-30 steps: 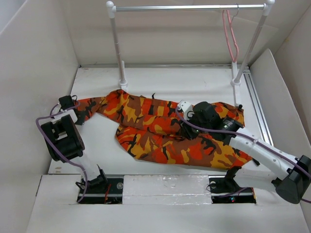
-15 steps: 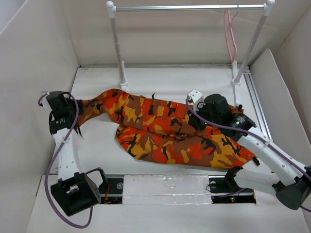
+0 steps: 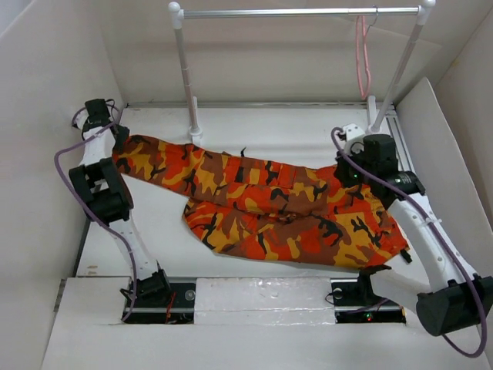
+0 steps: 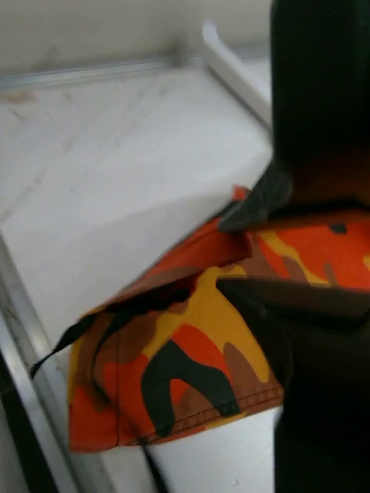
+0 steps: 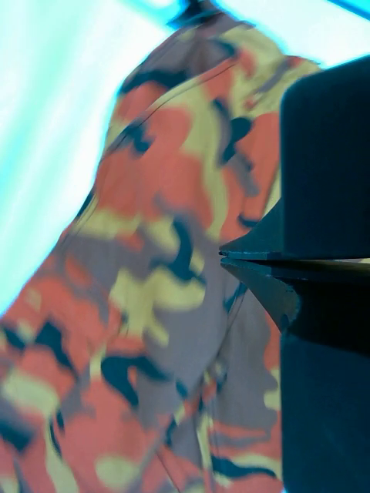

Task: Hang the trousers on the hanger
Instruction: Flatten out the trousers at the center of the board.

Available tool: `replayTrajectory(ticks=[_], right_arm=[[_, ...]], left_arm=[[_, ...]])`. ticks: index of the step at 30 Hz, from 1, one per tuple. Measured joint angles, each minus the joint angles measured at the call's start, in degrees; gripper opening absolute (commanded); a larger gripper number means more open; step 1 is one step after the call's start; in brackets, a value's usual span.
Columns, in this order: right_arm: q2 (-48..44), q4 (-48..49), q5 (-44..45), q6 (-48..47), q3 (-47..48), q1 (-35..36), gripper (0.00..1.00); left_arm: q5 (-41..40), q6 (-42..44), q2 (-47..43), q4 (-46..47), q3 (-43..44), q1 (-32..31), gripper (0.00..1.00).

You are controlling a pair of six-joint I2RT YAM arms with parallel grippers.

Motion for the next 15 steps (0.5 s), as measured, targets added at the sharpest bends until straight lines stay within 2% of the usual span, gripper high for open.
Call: replayTrajectory(ticks=[1,3,4,5,6,9,10,11,15], right_arm=[[-0.6,0.2,-0.3,0.1,-0.7,-2.1,0.0],[-1.4,0.2,-1.1,0.6,-2.2,-7.2,0.02],[-1.5,0.2,-1.4,0.9,-2.9,-9.3,0.09],[-1.5,0.4,-1.7,1.3,-3.6,-11.8,0.17],[-1.5,1.0,-2.3,1.7,-4.4,-14.3,0.35],[-1.1,3.4,-4.3,3.4,-7.0,-21.8,0.61],[-0.9,3.7,-4.8,3.6,-7.2,-22.9,0.66],[0.8,5.2,-5.8,4.5,-7.8,-26.6,0.66],[7.5,9.9,-7.3,6.6,-8.4,-35.7,0.74]], left_arm=[[-0.5,0.9,1.3,-0.6,0.5,-0.5,0.44],[-0.8,2.0,1.8,-2.1,-0.3,-1.4,0.53],[-0.7,2.4,0.8,-1.7,-1.5,-1.9,0.57],[-0.2,2.6,-0.5,-1.2,-3.3,-2.2,0.58],[0.2,2.6,-2.4,-0.2,-5.8,-2.5,0.58],[0.6,3.0,-10.9,3.0,-15.1,-4.2,0.56],[0.3,3.2,-14.0,4.2,-18.0,-5.6,0.56],[0.2,3.3,-16.6,4.6,-20.1,-7.2,0.56],[-1.3,3.7,-26.0,9.5,-28.6,-20.2,0.56]])
